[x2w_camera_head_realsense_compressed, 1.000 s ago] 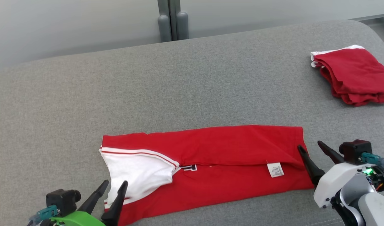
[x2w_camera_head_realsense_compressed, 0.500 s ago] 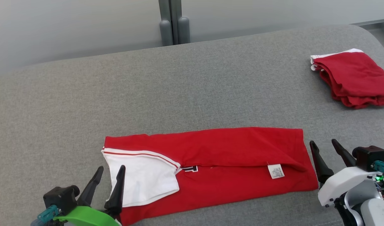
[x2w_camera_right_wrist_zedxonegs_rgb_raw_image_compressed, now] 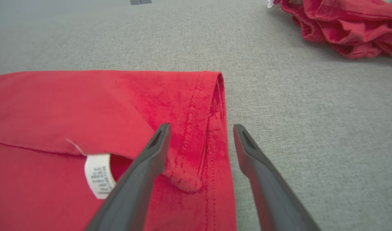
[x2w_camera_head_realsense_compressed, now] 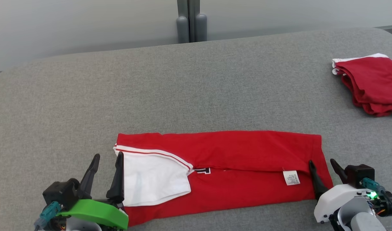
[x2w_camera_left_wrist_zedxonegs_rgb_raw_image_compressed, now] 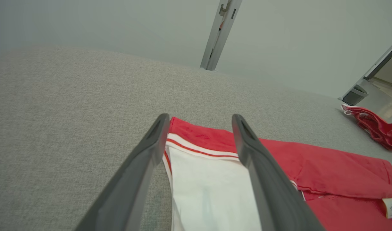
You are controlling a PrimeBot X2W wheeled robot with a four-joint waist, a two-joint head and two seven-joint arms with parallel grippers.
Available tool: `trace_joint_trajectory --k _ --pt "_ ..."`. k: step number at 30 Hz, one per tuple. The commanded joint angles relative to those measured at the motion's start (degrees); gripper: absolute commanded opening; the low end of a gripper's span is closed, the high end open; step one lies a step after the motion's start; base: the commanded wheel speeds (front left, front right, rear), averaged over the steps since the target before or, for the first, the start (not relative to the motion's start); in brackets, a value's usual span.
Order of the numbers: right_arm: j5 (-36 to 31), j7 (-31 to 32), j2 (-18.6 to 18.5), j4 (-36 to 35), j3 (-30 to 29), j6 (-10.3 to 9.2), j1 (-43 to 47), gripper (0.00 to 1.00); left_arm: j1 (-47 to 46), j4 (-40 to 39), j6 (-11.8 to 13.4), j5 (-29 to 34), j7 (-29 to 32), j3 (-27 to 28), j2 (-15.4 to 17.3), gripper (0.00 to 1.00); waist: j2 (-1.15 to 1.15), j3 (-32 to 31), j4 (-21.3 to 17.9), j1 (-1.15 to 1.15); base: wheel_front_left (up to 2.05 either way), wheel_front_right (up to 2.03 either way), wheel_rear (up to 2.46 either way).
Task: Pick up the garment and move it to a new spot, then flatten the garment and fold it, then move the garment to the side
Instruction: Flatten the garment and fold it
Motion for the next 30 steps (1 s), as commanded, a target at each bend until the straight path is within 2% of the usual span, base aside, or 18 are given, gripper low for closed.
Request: trace_joint_trajectory --k 1,11,12,14,15,16,24,30 --pt "-1.3 -1.0 -0.6 1.7 -0.3 -0.06 -1.0 1.00 0.2 0.2 -0.5 0.8 -0.1 0.5 -0.4 1.00 0.00 0.3 0.3 0.00 0.00 0.00 0.00" --pt "-4.9 -5.3 0.9 13.4 -0.5 -0.06 -5.6 1.00 0.5 1.9 -3.0 3.5 -0.1 3.6 -3.0 1.00 0.00 0.9 0.6 0.00 0.00 0.00 0.00" --pt "-4.8 -5.6 1.1 14.3 -0.2 -0.06 -6.0 0.63 0.5 2.0 -3.2 3.8 -0.1 3.7 -3.3 1.00 0.00 0.9 0.5 0.00 0.00 0.00 0.00" --pt "-4.6 -5.9 1.4 15.7 0.6 -0.06 -6.7 0.28 0.5 2.3 -3.5 4.2 -0.1 4.1 -3.6 1.00 0.00 0.9 0.4 0.00 0.00 0.00 0.00" --pt "-4.5 -6.0 1.5 16.3 1.0 -0.05 -7.0 0.17 0.5 2.4 -3.7 4.3 -0.1 4.2 -3.8 1.00 0.00 0.9 0.3 0.00 0.00 0.00 0.00" --pt "-4.4 -6.2 1.6 16.7 1.2 -0.05 -7.3 0.01 0.5 2.6 -3.9 4.5 -0.2 4.2 -3.8 1.00 0.00 0.8 0.2 0.00 0.00 0.00 0.00" --pt "-4.2 -7.2 -0.4 16.9 -0.5 -0.09 -9.7 0.00 -0.5 3.3 -4.5 6.8 -0.2 4.0 -4.9 1.00 0.00 0.4 -0.6 0.00 0.00 0.00 0.00" --pt "-1.8 -6.3 -4.2 15.7 -3.3 -0.08 -10.8 0.00 -1.6 4.0 -5.2 7.8 -0.2 3.7 -5.8 1.00 0.00 0.0 -1.3 0.00 0.00 0.00 0.00"
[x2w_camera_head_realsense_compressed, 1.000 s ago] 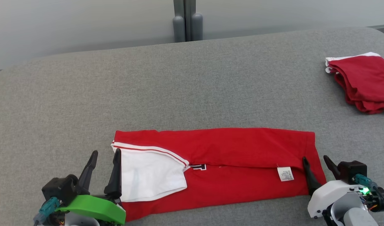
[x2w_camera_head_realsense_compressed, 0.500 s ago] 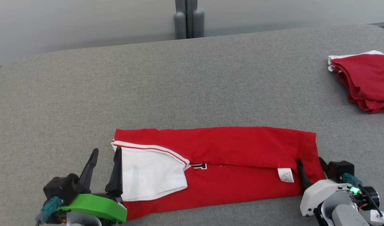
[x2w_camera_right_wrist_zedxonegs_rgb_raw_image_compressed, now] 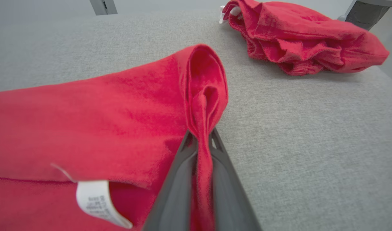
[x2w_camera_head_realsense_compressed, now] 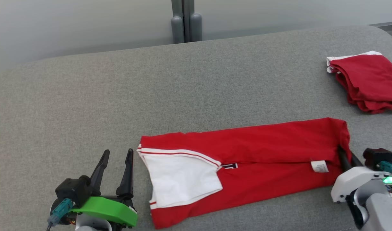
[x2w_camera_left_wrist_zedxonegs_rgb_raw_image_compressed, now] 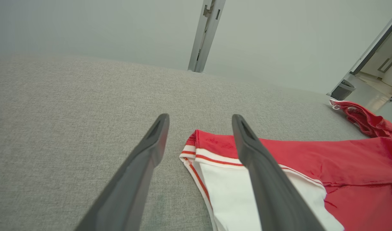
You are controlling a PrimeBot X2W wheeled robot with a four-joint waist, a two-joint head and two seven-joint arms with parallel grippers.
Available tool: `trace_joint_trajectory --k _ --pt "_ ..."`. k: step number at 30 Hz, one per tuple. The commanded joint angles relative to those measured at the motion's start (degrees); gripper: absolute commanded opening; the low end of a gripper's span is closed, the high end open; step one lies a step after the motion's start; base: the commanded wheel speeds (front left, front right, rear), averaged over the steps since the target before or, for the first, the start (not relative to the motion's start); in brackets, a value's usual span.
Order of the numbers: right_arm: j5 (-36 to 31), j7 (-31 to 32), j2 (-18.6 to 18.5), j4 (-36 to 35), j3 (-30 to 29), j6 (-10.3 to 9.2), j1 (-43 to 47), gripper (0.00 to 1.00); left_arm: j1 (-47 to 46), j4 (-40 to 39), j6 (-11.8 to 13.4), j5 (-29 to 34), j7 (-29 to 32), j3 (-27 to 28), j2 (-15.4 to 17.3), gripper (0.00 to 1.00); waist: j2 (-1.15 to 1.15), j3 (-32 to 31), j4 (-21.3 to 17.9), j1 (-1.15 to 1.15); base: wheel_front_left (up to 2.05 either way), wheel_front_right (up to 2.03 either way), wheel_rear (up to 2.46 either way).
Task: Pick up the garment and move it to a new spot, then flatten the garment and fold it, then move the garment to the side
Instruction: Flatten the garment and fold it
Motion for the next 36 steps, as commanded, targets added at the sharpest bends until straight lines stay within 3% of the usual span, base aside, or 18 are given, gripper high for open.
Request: trace_joint_trajectory --k 1,9,14,26,36 --pt "1.2 0.7 -2.1 -0.7 -1.2 -0.12 -0.6 0.00 -1.0 0.2 -0.3 0.4 -0.2 0.0 -0.1 1.00 0.00 -0.1 -0.2 0.00 0.00 0.00 0.00" --pt "6.8 7.1 -5.7 -4.6 -6.7 -0.12 0.1 0.00 -0.9 1.7 -1.1 1.2 -0.2 0.0 -1.5 1.00 0.00 -1.0 -1.4 0.00 0.00 0.00 0.00" --pt "9.9 10.9 -3.8 -9.6 -4.8 -0.11 1.4 0.00 -0.7 2.3 -1.5 1.7 -0.2 0.5 -2.2 1.00 0.00 -1.7 -1.8 0.00 0.00 0.00 0.00" --pt "16.3 17.6 4.9 -24.6 7.7 -0.11 4.7 0.00 -0.7 3.4 -2.3 2.1 -0.2 1.0 -2.8 1.00 0.00 -2.6 -0.9 0.00 0.00 0.00 0.00" --pt "23.9 16.5 6.6 -24.0 24.9 -0.09 2.5 0.00 -1.5 4.1 -3.0 2.3 -0.2 0.3 -3.1 1.00 0.00 -2.9 1.7 0.00 0.00 0.00 0.00"
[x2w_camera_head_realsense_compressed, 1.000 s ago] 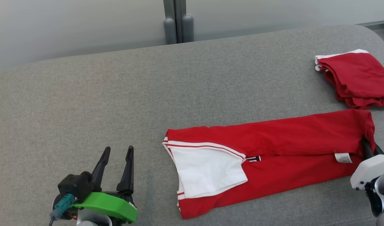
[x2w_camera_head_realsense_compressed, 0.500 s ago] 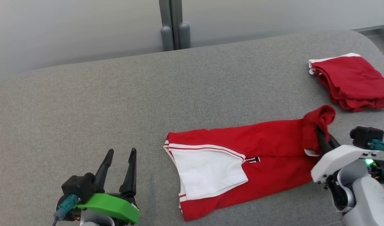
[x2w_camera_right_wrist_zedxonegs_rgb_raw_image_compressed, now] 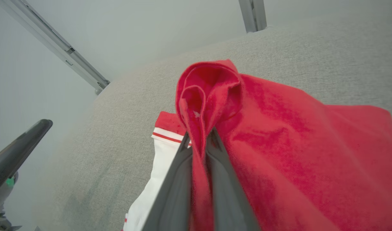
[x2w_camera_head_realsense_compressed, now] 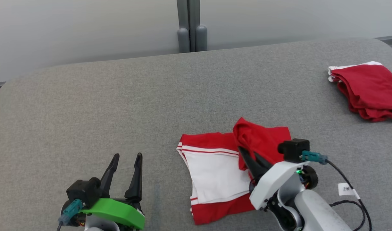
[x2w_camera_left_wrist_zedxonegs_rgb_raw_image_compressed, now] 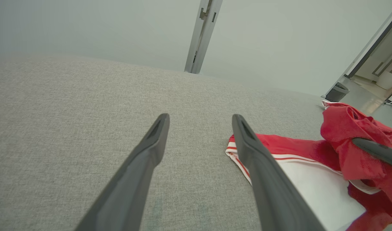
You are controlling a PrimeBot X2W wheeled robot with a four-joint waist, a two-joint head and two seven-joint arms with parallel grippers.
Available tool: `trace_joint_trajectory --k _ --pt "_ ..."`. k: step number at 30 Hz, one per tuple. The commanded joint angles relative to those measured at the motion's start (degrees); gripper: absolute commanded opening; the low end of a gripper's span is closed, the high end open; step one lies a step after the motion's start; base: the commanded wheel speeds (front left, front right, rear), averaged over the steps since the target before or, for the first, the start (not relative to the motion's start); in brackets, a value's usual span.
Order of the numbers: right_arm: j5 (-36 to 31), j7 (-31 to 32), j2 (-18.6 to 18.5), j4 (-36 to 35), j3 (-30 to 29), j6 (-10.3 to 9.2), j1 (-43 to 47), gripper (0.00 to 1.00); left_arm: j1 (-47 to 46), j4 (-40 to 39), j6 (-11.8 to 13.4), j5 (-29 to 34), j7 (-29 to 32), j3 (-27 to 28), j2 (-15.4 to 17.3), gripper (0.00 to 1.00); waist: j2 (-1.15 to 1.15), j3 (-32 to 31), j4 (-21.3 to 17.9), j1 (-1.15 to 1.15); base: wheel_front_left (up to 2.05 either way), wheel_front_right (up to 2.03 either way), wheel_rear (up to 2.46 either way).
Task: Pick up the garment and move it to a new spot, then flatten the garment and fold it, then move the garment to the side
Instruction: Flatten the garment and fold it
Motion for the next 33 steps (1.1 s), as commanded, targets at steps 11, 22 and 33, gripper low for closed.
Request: trace_joint_trajectory --k 11,22,33 --pt "7.5 -5.5 -0.1 10.5 13.7 -0.05 -7.0 0.00 -1.4 1.2 -0.8 0.7 -0.1 -0.6 -0.5 1.00 0.00 0.0 3.8 0.00 0.00 0.00 0.00" --pt "14.5 -8.1 -0.1 17.9 22.1 -0.05 -11.7 0.47 -0.9 1.9 -1.0 0.6 -0.1 -1.0 -0.9 1.00 0.00 -0.5 5.2 0.00 0.00 0.00 0.00" --pt "18.3 -14.4 -0.1 21.1 25.1 -0.05 -15.7 1.00 -0.7 2.0 -1.2 0.9 -0.2 -1.2 -1.3 1.00 0.00 -0.8 4.7 0.00 0.00 0.00 0.00"
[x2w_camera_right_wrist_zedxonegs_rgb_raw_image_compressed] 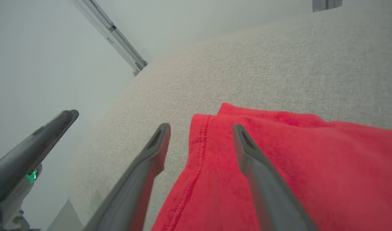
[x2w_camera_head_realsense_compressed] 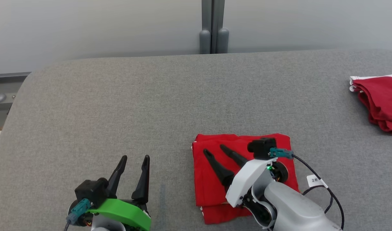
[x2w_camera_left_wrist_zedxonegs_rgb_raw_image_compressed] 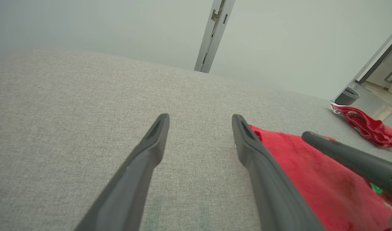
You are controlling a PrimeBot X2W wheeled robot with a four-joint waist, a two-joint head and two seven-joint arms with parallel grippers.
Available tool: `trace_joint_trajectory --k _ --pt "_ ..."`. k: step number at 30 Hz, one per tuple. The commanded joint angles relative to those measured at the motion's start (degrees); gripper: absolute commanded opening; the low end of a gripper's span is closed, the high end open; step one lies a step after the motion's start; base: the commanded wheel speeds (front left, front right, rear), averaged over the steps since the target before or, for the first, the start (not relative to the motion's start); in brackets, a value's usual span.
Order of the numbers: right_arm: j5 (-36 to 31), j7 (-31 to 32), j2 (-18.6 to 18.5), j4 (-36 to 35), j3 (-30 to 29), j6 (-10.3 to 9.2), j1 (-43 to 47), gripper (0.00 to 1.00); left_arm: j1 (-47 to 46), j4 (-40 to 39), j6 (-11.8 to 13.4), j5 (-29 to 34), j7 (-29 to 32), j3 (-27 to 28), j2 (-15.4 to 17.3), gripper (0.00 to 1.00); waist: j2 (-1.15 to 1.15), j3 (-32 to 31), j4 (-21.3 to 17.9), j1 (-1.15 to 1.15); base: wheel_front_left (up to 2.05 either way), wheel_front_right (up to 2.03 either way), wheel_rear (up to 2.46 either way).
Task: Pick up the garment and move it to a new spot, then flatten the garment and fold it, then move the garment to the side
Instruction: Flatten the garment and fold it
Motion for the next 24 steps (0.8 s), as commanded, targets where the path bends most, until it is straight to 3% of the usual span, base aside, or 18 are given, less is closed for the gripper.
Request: trace_joint_trajectory --k 1,9,16,24 --pt "-1.9 -1.3 -0.2 1.1 -0.6 -0.04 -1.3 1.00 0.0 -0.1 -0.1 0.7 -0.2 0.3 -0.2 1.00 0.00 0.0 -0.3 0.00 0.00 0.00 0.00" --pt "-15.5 -3.8 -0.6 4.7 -11.5 -0.04 -3.6 1.00 0.5 -1.6 -0.2 1.8 -0.2 1.1 -0.7 1.00 0.00 -0.3 -1.7 0.00 0.00 0.00 0.00" --pt "-31.5 -3.8 -1.0 -4.0 -28.5 -0.04 4.2 1.00 1.7 -3.0 -0.6 3.9 -0.1 3.1 -2.0 1.00 0.00 -2.1 -3.1 0.00 0.00 0.00 0.00" --pt "-43.3 -3.8 -0.4 -13.6 -40.3 -0.04 14.8 1.00 4.4 -3.1 -1.1 6.3 -0.1 6.8 -3.5 1.00 0.00 -3.9 -4.6 0.00 0.00 0.00 0.00"
